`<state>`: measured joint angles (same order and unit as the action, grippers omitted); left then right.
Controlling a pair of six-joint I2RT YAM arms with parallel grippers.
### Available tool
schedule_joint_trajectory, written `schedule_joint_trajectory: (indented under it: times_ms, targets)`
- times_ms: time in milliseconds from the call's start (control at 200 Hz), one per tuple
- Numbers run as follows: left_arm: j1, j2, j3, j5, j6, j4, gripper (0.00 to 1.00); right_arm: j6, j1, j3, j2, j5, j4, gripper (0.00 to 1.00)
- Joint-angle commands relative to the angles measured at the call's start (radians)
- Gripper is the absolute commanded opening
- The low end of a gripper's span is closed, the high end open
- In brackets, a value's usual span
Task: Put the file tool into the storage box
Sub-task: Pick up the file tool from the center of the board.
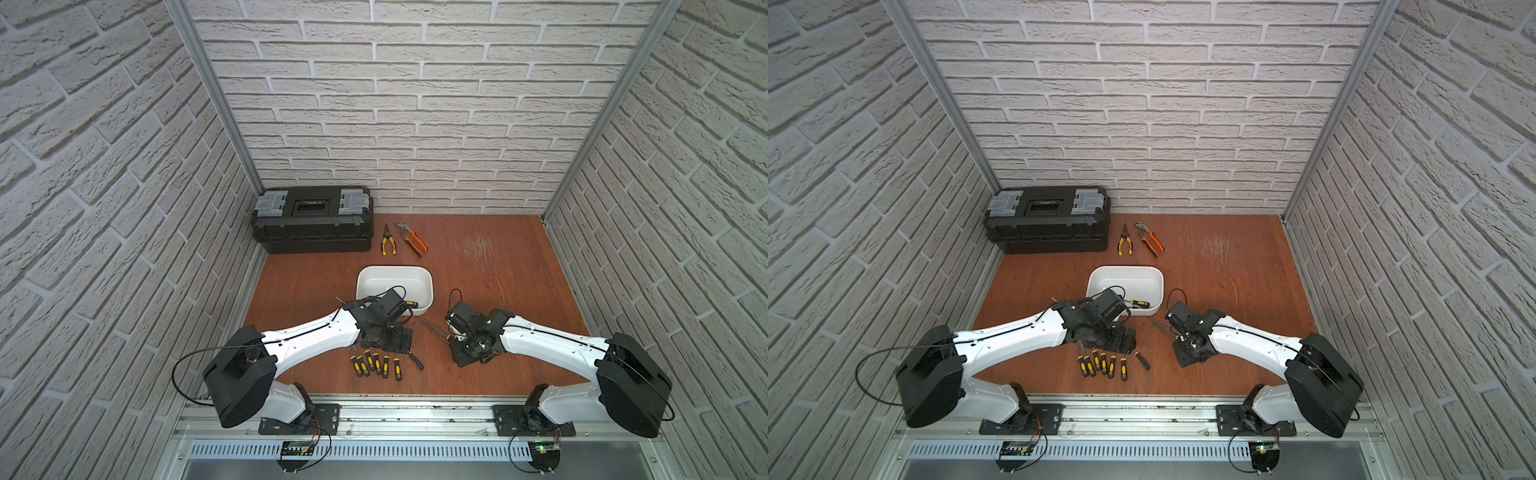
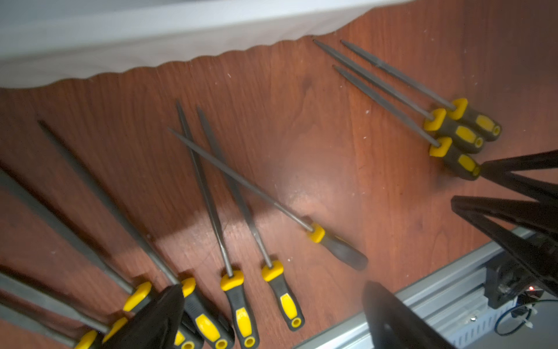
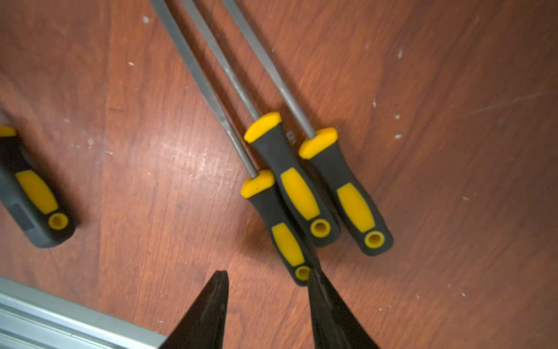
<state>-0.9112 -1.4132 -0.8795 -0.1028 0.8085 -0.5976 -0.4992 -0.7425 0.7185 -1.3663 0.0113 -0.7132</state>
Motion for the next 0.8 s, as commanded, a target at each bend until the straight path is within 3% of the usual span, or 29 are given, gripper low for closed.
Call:
schedule_joint_trajectory:
  times_ms: [0,135,490,795]
  targets:
    - [-0.005,0.016,-0.016,0.031,0.01,0.0,0.98,0.018,-0.005,0.026,-0.023,0.059,0.006,0.48]
    - [-0.005,0.054,-0.006,0.062,0.016,-0.011,0.98,0.05,-0.005,0.047,-0.04,0.088,-0.001,0.48]
    - [-0.005,0.071,-0.01,0.084,0.03,-0.028,0.98,0.075,-0.005,0.036,-0.129,0.028,0.076,0.46]
    - [-0.005,0.133,-0.02,0.174,0.044,-0.076,0.98,0.062,-0.074,0.0,-0.116,0.036,0.073,0.17]
